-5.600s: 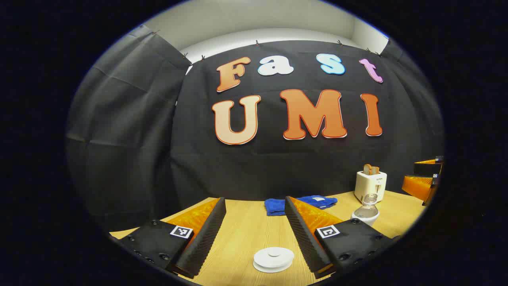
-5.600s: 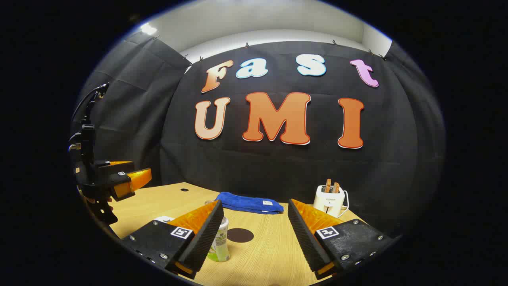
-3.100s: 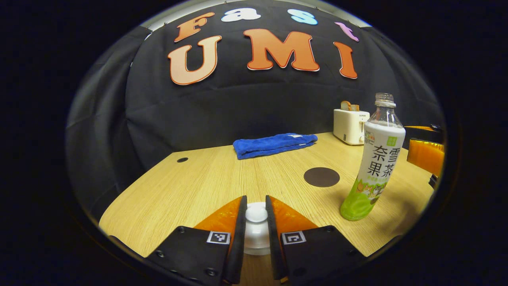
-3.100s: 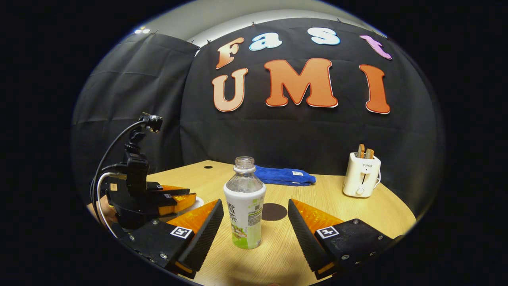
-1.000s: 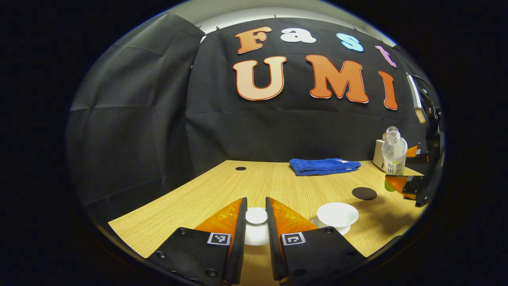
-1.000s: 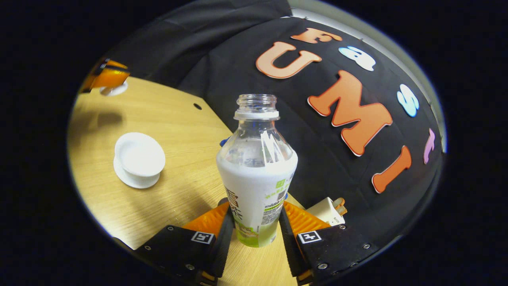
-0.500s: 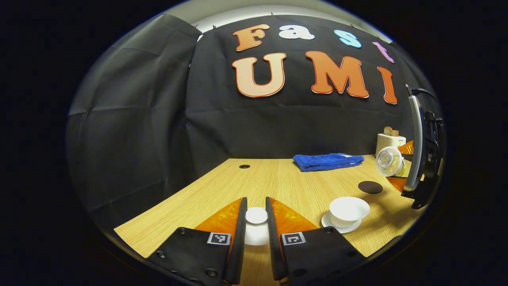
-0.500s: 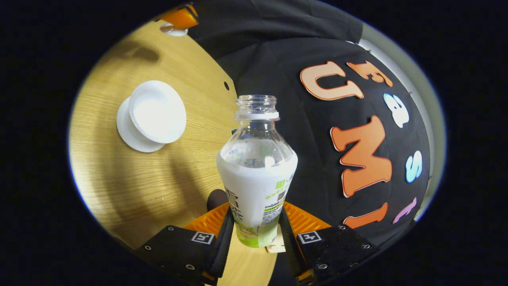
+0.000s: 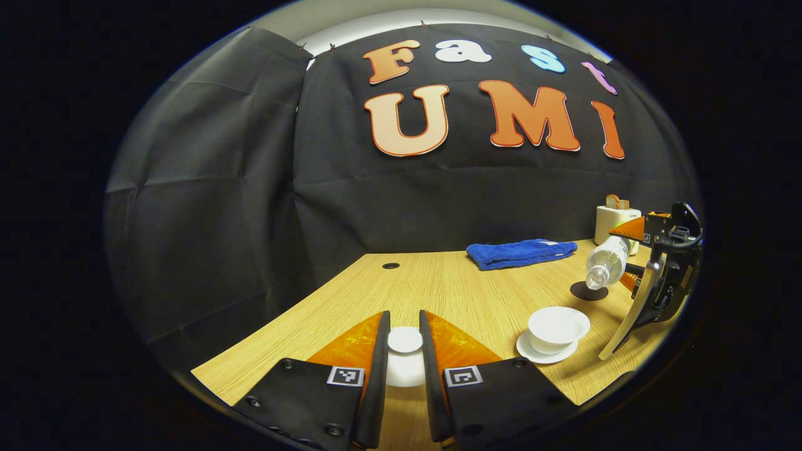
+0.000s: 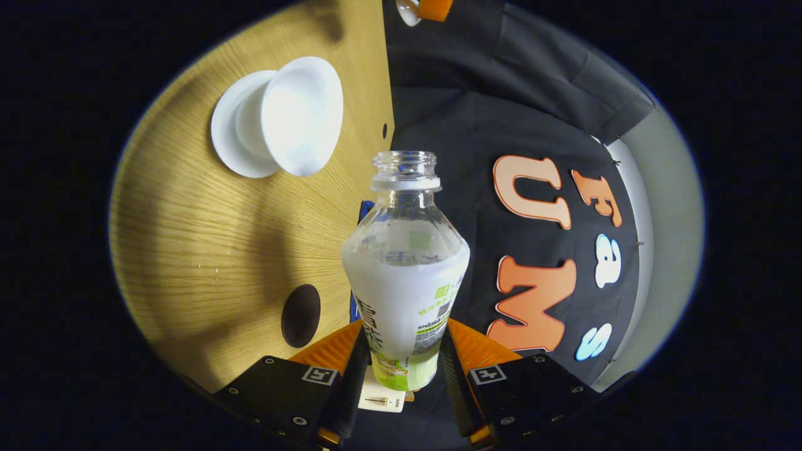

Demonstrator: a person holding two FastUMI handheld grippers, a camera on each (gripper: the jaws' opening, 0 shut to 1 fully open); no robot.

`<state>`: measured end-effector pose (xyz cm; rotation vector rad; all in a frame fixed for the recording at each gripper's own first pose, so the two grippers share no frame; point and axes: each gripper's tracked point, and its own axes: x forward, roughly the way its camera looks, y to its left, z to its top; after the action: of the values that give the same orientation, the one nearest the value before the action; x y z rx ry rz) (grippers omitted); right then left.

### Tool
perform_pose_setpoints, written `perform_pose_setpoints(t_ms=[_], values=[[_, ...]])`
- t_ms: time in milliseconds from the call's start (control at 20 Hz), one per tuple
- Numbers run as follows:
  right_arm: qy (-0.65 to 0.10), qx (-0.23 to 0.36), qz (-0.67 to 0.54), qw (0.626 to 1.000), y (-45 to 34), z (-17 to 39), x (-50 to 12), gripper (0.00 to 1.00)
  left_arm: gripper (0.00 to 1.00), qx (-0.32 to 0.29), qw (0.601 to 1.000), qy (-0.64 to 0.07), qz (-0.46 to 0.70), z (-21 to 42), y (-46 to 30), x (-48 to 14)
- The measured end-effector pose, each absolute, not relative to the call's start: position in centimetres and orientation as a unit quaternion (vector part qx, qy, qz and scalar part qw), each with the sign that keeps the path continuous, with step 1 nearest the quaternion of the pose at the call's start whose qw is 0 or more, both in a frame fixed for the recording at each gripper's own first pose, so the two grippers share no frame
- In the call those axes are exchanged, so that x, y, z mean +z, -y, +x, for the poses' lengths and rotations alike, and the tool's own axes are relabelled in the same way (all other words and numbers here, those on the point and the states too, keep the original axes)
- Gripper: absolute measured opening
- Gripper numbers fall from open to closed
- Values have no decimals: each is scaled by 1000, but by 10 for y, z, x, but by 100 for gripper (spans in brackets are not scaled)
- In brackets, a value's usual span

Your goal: Open the teacup lid with one hand, grasp the water bottle and pour water into the teacup with the other hand; after pouring, place the water bottle on the coaster and then close the teacup lid.

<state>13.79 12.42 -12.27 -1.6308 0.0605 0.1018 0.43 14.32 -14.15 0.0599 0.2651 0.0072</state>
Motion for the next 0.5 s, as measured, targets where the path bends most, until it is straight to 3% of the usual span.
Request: perform_pose_setpoints(t_ms=[50, 100, 150, 300, 500], values=[[-18, 43, -735, 676, -128, 136, -117, 62, 33, 3, 991, -132, 32, 4, -144, -141], [-9, 42, -742, 669, -131, 136, -113, 62, 29, 3, 991, -132, 34, 2, -144, -141], [1, 39, -749, 662, -131, 136, -108, 61, 33, 5, 991, -131, 37, 3, -147, -140], [23, 41, -761, 647, -136, 141, -101, 62, 29, 5, 991, -130, 33, 1, -149, -137], [39, 40, -776, 629, -140, 145, -92, 61, 33, 7, 991, -128, 35, -2, -152, -134]])
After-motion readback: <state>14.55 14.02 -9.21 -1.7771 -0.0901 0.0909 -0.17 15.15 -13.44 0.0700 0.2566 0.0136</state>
